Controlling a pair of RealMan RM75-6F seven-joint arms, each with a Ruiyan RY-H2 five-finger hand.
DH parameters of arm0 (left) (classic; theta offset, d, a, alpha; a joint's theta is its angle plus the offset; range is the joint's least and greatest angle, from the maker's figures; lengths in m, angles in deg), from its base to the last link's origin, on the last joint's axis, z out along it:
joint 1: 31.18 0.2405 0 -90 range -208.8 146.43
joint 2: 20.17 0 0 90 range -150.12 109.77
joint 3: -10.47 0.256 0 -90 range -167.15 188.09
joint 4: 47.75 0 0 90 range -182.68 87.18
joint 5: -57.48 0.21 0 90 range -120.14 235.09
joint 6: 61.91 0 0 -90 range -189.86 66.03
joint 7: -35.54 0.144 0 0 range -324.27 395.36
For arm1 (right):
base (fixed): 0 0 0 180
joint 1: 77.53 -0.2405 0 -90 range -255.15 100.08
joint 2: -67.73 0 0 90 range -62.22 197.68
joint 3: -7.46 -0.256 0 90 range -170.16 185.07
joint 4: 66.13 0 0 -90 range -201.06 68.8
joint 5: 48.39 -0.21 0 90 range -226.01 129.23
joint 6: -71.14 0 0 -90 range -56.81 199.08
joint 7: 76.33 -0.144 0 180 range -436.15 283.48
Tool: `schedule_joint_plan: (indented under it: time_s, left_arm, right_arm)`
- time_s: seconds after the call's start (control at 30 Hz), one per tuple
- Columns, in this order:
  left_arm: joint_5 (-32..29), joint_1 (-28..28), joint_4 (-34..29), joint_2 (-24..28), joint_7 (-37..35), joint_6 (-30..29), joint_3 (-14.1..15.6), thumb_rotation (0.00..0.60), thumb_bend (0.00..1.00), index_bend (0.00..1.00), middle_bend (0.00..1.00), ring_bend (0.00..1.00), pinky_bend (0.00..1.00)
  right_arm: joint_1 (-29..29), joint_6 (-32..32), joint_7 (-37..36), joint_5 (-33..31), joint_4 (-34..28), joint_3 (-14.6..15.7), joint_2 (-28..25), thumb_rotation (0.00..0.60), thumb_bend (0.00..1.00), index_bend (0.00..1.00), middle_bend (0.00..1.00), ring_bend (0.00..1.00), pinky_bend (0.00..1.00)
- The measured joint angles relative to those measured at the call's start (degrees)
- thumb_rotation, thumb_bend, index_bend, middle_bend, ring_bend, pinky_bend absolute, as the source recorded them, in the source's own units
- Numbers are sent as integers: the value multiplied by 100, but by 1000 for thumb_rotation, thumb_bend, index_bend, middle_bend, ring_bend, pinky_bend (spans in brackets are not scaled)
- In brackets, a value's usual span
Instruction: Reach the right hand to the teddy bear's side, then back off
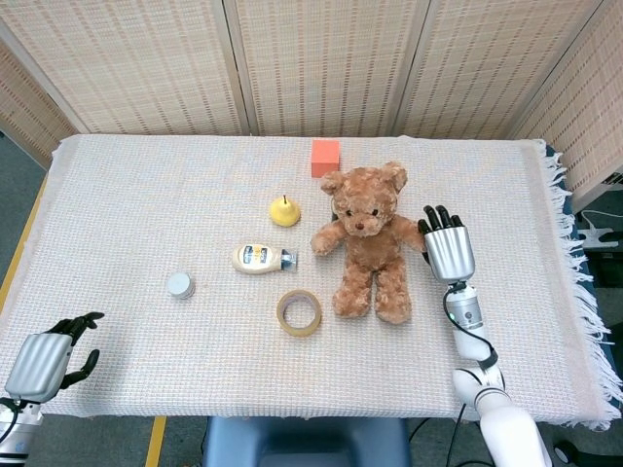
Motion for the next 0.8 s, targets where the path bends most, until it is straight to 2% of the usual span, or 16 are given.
schedule_joint_plan:
  time_s: [0.17, 0.23, 0.3, 0.37, 0.43, 0.53, 0.63, 0.73, 0.8]
  left_arm:
    - [13, -8, -14, -5, 26, 20, 12, 600, 403, 238, 345, 341, 625]
    - [17, -12, -15, -7, 30, 29, 16, 600, 403, 237, 346, 342, 624]
    - [17, -14, -11, -6, 35, 33, 18, 600, 402, 237, 346, 342, 625]
    - [9, -13, -3, -6, 34, 37, 18, 600, 402, 238, 345, 342, 625]
    - [-7, -11, 6, -5, 30, 38, 13, 600, 402, 238, 345, 342, 625]
    - [-31, -6, 13, -4, 29, 33, 3, 600, 402, 238, 346, 343, 624]
    - [-30, 1, 2, -1, 34, 23, 5, 600, 403, 238, 346, 344, 625]
    - [-7, 10, -23, 14, 36, 6, 14, 600, 403, 239, 346, 344, 625]
    - [20, 15, -29, 20, 37, -18, 18, 600, 403, 238, 346, 344, 625]
  right_arm:
    - [-29, 88, -84, -61, -90, -74, -77, 600, 182, 519, 299, 270, 541]
    - [-5, 34, -108, -52, -108, -56, -88, 600, 182, 442, 298, 256, 539]
    - [42, -83, -175, -23, -147, -11, -112, 600, 181, 325, 283, 198, 516]
    - [114, -243, -307, 19, -227, 55, -154, 600, 180, 161, 199, 92, 420]
    - [194, -356, -460, 67, -351, 125, -217, 600, 178, 42, 106, 18, 313]
    - [356, -372, -719, 164, -701, 246, -406, 600, 151, 0, 18, 0, 186]
    - [562, -279, -875, 272, -1321, 383, -740, 600, 147, 0, 0, 0, 156]
    - [799, -195, -804, 372, -2376, 568, -1320, 600, 147, 0, 0, 0, 155]
    - [983, -125, -578, 433, -3417, 725, -1896, 600, 147, 0, 0, 0, 156]
